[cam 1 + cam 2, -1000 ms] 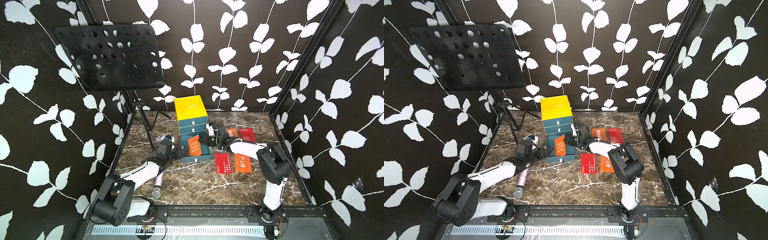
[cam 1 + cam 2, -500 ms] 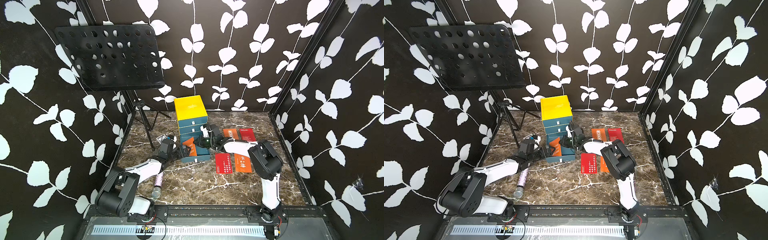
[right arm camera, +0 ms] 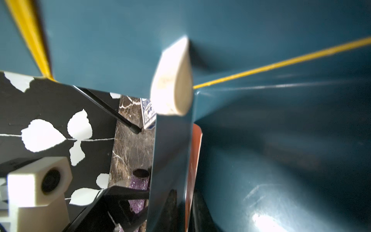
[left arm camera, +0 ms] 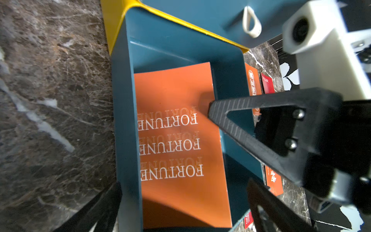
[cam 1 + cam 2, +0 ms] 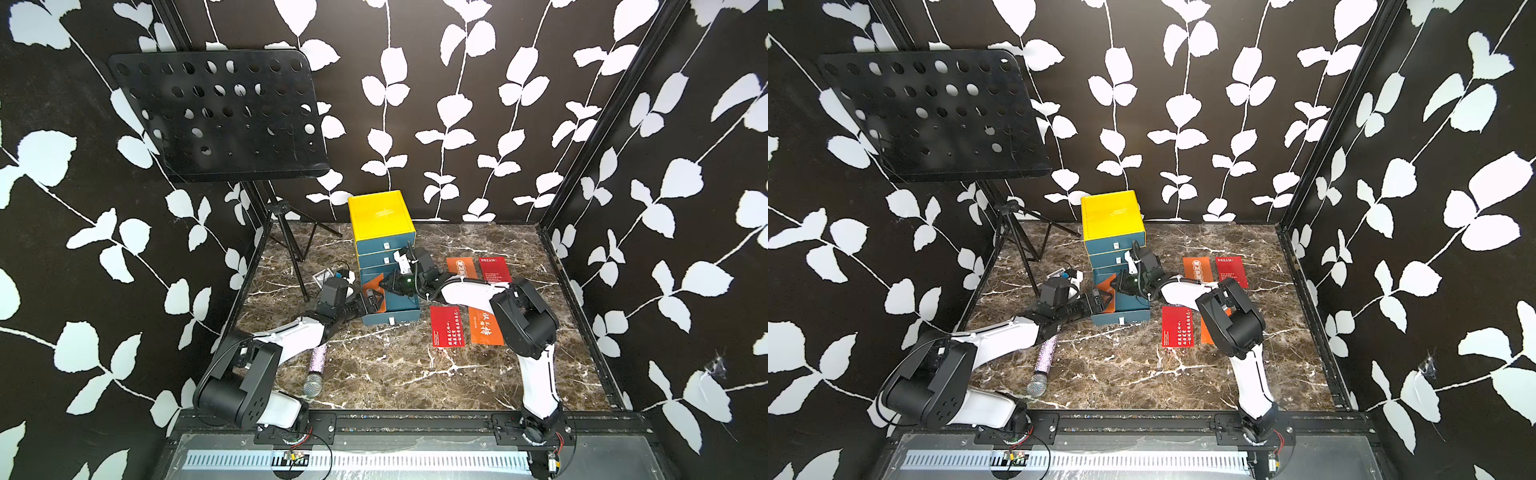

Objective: Take the postcards out of the drawer
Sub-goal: Pick up the postcard from the drawer.

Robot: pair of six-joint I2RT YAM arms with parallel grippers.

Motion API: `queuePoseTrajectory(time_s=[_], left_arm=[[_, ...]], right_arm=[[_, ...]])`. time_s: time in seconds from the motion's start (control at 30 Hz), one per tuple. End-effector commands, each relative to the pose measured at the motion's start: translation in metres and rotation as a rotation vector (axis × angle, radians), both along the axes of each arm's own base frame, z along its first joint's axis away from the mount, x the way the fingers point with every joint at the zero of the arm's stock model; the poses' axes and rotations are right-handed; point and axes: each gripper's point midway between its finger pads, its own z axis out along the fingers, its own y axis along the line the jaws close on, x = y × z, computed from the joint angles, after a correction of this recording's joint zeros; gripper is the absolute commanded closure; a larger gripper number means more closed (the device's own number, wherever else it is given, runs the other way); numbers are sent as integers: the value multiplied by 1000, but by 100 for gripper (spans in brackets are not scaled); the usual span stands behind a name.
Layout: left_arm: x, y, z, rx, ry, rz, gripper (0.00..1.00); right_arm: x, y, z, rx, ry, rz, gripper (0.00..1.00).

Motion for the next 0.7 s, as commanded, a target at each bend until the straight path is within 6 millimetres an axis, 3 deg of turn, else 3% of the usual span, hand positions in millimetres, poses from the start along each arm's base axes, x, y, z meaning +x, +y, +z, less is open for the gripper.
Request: queuePoseTrajectory(time_s=[0.0,0.13,0.33,0.67], left_arm=[[7,-5,15,-24,-40,-6,1],[6,-4,15,-18,-40,-5,1],[5,0,15,-6,-43,10,1],[6,11,18,43,-59,51,1]], right_arm=[[0,7,-4,-6,12,7,79],[-1,9,-7,-15,19,11,78],[1,7,-2,-13,2,5,100],[4,-18,36,22,-43,-20,100]])
